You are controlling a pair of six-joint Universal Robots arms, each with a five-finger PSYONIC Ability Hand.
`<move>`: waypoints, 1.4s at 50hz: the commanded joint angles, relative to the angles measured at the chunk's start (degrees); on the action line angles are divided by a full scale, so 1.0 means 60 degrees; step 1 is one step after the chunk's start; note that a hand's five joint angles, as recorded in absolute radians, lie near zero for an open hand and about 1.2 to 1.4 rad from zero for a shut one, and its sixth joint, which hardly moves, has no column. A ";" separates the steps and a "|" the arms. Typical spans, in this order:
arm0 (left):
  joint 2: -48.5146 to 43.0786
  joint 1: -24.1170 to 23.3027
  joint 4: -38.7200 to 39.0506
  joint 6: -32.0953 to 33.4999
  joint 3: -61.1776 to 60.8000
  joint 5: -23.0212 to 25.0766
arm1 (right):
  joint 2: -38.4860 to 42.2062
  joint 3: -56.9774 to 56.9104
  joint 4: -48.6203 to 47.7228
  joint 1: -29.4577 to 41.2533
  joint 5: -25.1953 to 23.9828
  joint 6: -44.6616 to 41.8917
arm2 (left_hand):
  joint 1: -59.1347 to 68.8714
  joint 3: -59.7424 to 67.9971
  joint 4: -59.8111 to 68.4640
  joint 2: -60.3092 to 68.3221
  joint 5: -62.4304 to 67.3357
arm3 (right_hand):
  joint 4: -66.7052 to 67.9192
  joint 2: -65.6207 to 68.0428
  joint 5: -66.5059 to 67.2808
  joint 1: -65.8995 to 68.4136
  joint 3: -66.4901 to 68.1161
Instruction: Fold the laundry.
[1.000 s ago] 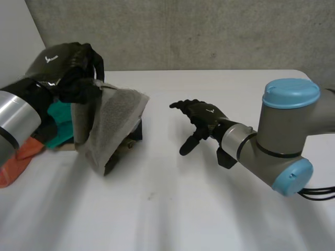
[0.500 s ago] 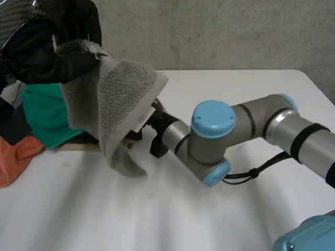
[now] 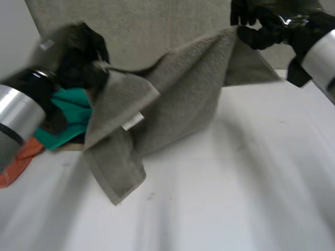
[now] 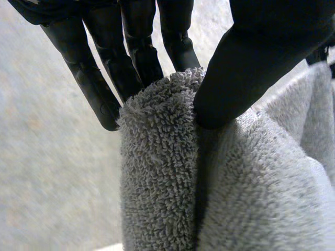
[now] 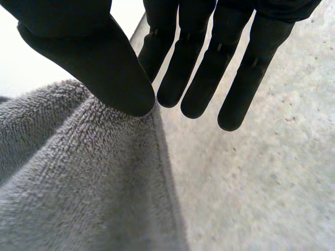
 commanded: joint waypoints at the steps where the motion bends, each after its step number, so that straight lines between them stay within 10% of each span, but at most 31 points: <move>1: -0.1682 -0.1634 0.0439 0.0225 -0.0020 -0.0240 | -0.0570 0.1168 0.0931 -0.0390 0.0013 -0.1393 | 0.2433 0.2005 0.1855 0.1902 0.2419 | 0.1931 0.2096 0.1972 0.2655 0.2018; 11: -0.4100 -0.2983 0.0046 0.1147 0.0668 -0.0665 | 0.0410 0.3454 0.0610 -0.0536 0.0540 -0.3443 | 0.2433 0.2005 0.1855 0.1902 0.2419 | 0.1931 0.2096 0.1972 0.2655 0.2018; 19: -0.3794 -0.2911 -0.1244 0.1719 0.1166 -0.0841 | 0.1919 0.3587 0.0859 -0.0698 0.1623 -0.5744 | -0.9234 -0.9662 -0.9812 -0.9765 -0.9248 | 0.1931 0.2096 0.1972 0.2655 0.2018; 27: -0.2606 -0.1155 -0.1245 0.3094 0.1620 -0.0754 | 0.1862 0.3879 0.0185 -0.0595 0.1566 -0.5042 | -0.9234 -0.9662 -0.9812 -0.9765 -0.9248 | 0.1931 0.2096 0.1972 0.2655 0.2018; 34: -0.4476 0.0135 -0.1419 0.5421 0.2965 -0.0168 | 0.1393 0.4479 -0.0093 -0.0566 0.1082 -0.4618 | -0.9234 -0.9662 -0.9812 -0.9765 -0.9248 | 0.1931 0.2096 0.1972 0.2655 0.2018; 52: -0.8567 0.0912 -0.2300 0.7066 0.5956 0.0141 | 0.1510 0.5051 -0.0884 -0.0903 0.1024 -0.4265 | -0.8919 -0.9347 -0.9497 -0.9450 -0.8933 | 0.1931 0.2096 0.1972 0.2655 0.2018; 59: -0.9490 0.1015 -0.1436 0.7299 0.6645 0.0038 | 0.1583 0.5256 -0.1001 -0.0947 0.1038 -0.4265 | -0.4247 -0.4675 -0.4825 -0.4778 -0.4261 | 0.1931 0.2096 0.1972 0.2655 0.2018; 62: -0.9959 0.1190 -0.1332 0.7709 0.7128 -0.0108 | 0.1554 0.5286 -0.1089 -0.1020 0.1038 -0.4280 | 0.2224 0.1796 0.1646 0.1693 0.2210 | 0.1931 0.2096 0.1972 0.2655 0.2018; 70: -1.0297 0.1791 -0.1333 0.8588 0.7729 -0.1221 | 0.1481 0.5301 -0.1148 -0.1225 0.0994 -0.4222 | 0.2433 0.2005 0.1855 0.1902 0.2419 | 0.1931 0.2096 0.1972 0.2655 0.2018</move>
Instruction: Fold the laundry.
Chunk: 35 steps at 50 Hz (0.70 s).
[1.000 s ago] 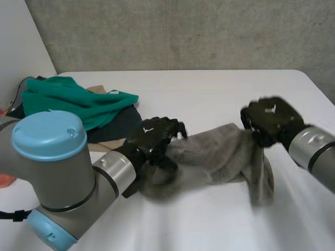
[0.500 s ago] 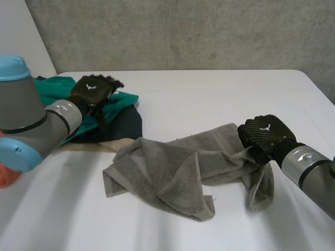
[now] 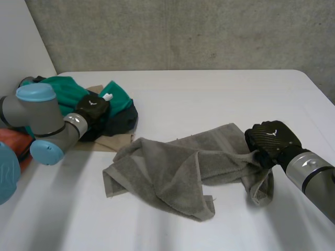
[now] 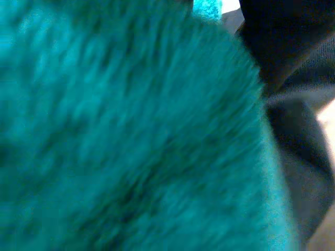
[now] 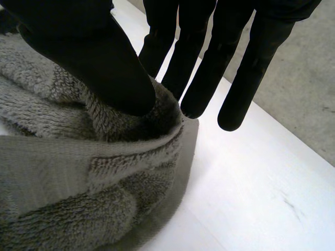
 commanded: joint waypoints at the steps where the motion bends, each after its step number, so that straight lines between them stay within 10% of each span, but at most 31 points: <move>1: -0.0231 0.0622 -0.0024 0.0795 0.0516 -0.1003 | -0.0084 0.0017 -0.0050 -0.0151 -0.0051 0.0047 | 0.2696 0.2370 0.2121 0.2237 0.2733 | 0.1931 0.2096 0.1929 0.2655 0.2018; 19: -0.0040 0.2599 0.0093 0.2538 0.0618 -0.1663 | -0.0157 0.0003 -0.0109 -0.0034 -0.0169 0.0091 | 0.2696 0.2370 0.2121 0.2237 0.2733 | 0.1931 0.2096 0.1929 0.2655 0.2018; 30: 0.1189 0.2528 0.0298 0.1589 -0.0361 -0.1898 | -0.0216 -0.0056 -0.0109 -0.0005 -0.0242 0.0164 | 0.2696 0.2370 0.2121 0.2237 0.2733 | 0.1931 0.2096 0.1929 0.2655 0.2018; 35: 0.2433 0.2030 0.0254 0.0534 -0.1737 -0.1006 | -0.0362 -0.0041 -0.0123 -0.0005 -0.0242 0.0267 | -0.8971 -0.9297 -0.9546 -0.9430 -0.8934 | 0.1931 0.2096 0.1929 0.2655 0.2018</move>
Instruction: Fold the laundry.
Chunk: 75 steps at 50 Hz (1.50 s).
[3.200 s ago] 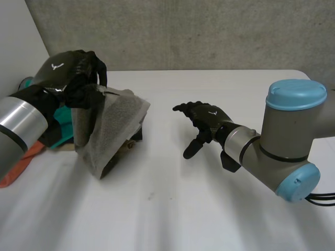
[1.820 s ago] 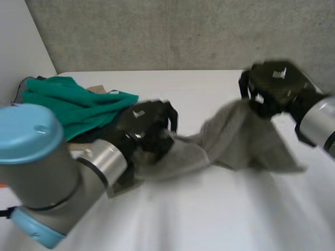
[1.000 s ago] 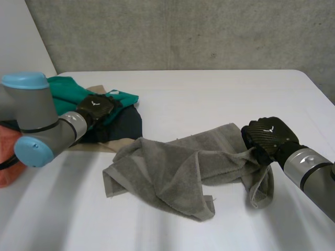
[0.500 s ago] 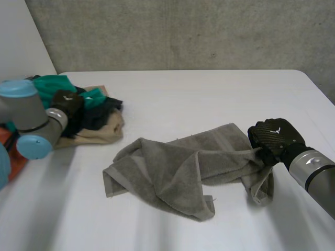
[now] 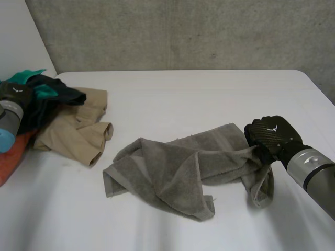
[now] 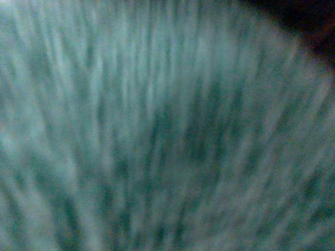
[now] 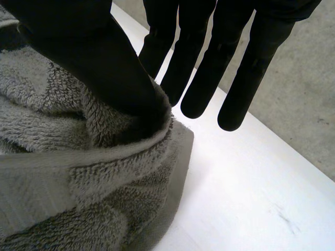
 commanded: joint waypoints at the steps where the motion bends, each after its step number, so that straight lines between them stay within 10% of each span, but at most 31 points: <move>1: 0.1877 -0.0739 -0.0032 -0.1602 -0.2099 0.1296 | -0.0216 0.0031 -0.0004 -0.0005 -0.0012 0.0148 | -0.8173 -0.8815 -0.9010 -0.8841 -0.8307 | 0.1929 0.2096 0.1929 0.2655 0.2018; 10: 0.3331 -0.1238 -0.0119 -0.2104 -0.4272 0.3277 | -0.0261 0.0016 -0.0004 -0.0078 -0.0071 0.0251 | -0.8173 -0.8815 -0.9010 -0.8841 -0.8307 | 0.1929 0.2096 0.1929 0.2655 0.2018; 28: 0.0785 -0.0945 0.0041 0.0006 -0.3323 0.2502 | -0.0261 0.0104 -0.0004 -0.0180 -0.0232 0.0221 | -0.8173 -0.8815 -0.9010 -0.8841 -0.8307 | 0.1929 0.2096 0.1929 0.2655 0.2018; 31: 0.0447 -0.0887 0.0261 -0.0023 -0.2956 0.2429 | -0.0261 0.0133 -0.0004 -0.0210 -0.0217 0.0207 | -0.4177 -0.4820 -0.5015 -0.4846 -0.4312 | 0.1929 0.2096 0.1929 0.2655 0.2018; 33: 0.0226 -0.0785 0.0495 -0.0023 -0.2560 0.2195 | -0.0261 0.0148 -0.0019 -0.0239 -0.0217 0.0207 | 0.3193 0.2551 0.2355 0.2525 0.3059 | 0.1929 0.2096 0.1929 0.2655 0.2018; 36: 0.0211 -0.0566 0.0875 -0.0139 -0.2252 0.1320 | -0.0232 0.0162 -0.0004 -0.0297 -0.0246 0.0207 | 0.3494 0.2852 0.2656 0.2826 0.3360 | 0.1929 0.2096 0.1929 0.2655 0.2018; 42: 0.0474 -0.0316 0.1638 -0.0623 -0.2178 -0.0105 | -0.0275 0.0192 -0.0019 -0.0371 -0.0305 0.0192 | 0.3494 0.2852 0.2656 0.2826 0.3360 | 0.1929 0.2096 0.1929 0.2655 0.2018; 57: -0.0053 0.0124 0.0951 0.0328 -0.1855 0.0114 | -0.0275 0.0177 -0.0019 -0.0342 -0.0408 0.0192 | 0.3494 0.2852 0.2656 0.2826 0.3360 | 0.1929 0.2096 0.1929 0.2655 0.2018; 62: 0.1027 0.0007 0.0598 -0.0225 -0.2542 0.0274 | -0.0319 0.0148 -0.0033 -0.0415 -0.0393 0.0236 | -0.6823 -0.7465 -0.7661 -0.7491 -0.6958 | 0.1929 0.2096 0.1929 0.2655 0.2018; 66: 0.2259 -0.0095 0.0701 -0.0915 -0.3216 0.0728 | -0.0407 0.0104 0.0025 -0.0371 -0.0393 0.0236 | -0.8173 -0.8815 -0.9010 -0.8841 -0.8307 | 0.1929 0.2096 0.1929 0.2655 0.2018; 72: 0.4032 -0.0432 0.0409 -0.1765 -0.4330 0.1709 | -0.0627 0.0060 0.0142 -0.0210 -0.0364 0.0338 | -0.8173 -0.8815 -0.9010 -0.8841 -0.8307 | -0.9552 -0.9386 -0.9552 -0.8827 -0.9464; 75: 0.4882 -0.0696 0.0028 -0.2117 -0.4974 0.2397 | -0.0744 -0.0057 0.0245 -0.0064 -0.0334 0.0382 | -0.8173 -0.8815 -0.9010 -0.8841 -0.8307 | -0.9737 -0.9571 -0.9738 -0.9012 -0.9649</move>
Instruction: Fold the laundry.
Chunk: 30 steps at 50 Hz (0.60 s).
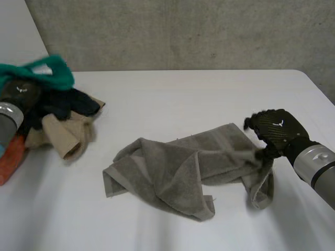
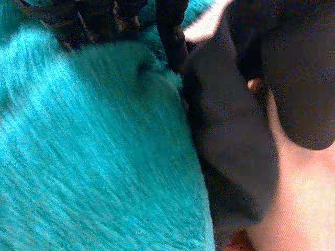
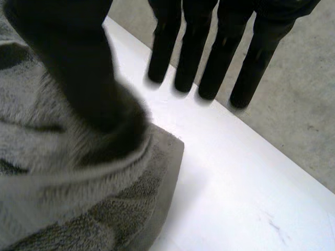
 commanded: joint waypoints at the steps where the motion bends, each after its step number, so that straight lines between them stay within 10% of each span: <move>1: 0.1986 -0.0535 -0.0655 -0.0895 -0.1394 0.1344 | -0.0270 -0.0197 0.0222 0.0275 0.0075 0.0130 | -0.4593 -0.0424 -0.0309 -0.0380 -0.0481 | -0.3885 -0.3641 -0.3935 -0.3818 -0.3853; 15: 0.4301 -0.4210 -0.1682 -0.2419 -0.4133 0.1433 | -0.0373 -0.0461 0.0808 0.0481 0.0397 0.0263 | -0.4593 -0.0424 -0.0309 -0.0380 -0.0481 | -0.3885 -0.3641 -0.3935 -0.3818 -0.3853; 30: 0.2722 -0.8606 0.1188 -0.2274 -0.5278 -0.0193 | -0.0520 -0.0286 0.2025 0.0217 0.0646 0.0218 | -0.4593 -0.0424 -0.0309 -0.0380 -0.0481 | -0.3885 -0.3641 -0.3935 -0.3818 -0.3853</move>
